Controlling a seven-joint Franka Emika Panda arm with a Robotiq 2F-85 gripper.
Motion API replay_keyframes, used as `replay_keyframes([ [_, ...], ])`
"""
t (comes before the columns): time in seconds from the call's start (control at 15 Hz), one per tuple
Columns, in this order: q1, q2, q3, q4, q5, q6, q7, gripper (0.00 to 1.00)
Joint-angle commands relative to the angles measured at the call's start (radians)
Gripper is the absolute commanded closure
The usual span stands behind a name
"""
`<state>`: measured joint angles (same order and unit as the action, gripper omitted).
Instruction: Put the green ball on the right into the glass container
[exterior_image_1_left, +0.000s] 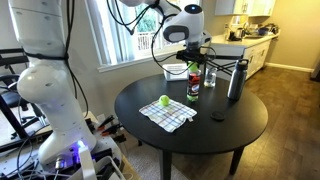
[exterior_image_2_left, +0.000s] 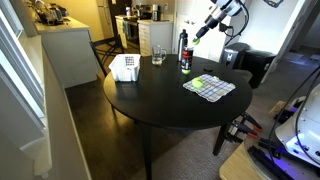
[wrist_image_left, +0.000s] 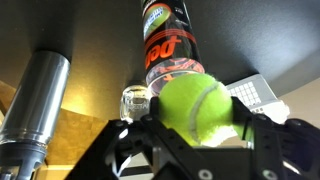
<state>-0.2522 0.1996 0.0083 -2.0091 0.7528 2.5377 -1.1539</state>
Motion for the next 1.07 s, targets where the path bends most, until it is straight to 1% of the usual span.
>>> replay_keyframes([
  [0.0, 0.014, 0.046, 0.0, 0.04, 0.071, 0.039, -0.071, 0.57],
  [0.13, 0.015, 0.085, 0.007, 0.071, 0.101, 0.056, -0.085, 0.57],
  [0.47, 0.007, 0.146, 0.025, 0.119, 0.117, 0.056, -0.082, 0.57],
  [1.0, -0.001, 0.17, 0.04, 0.146, 0.112, 0.049, -0.081, 0.57],
])
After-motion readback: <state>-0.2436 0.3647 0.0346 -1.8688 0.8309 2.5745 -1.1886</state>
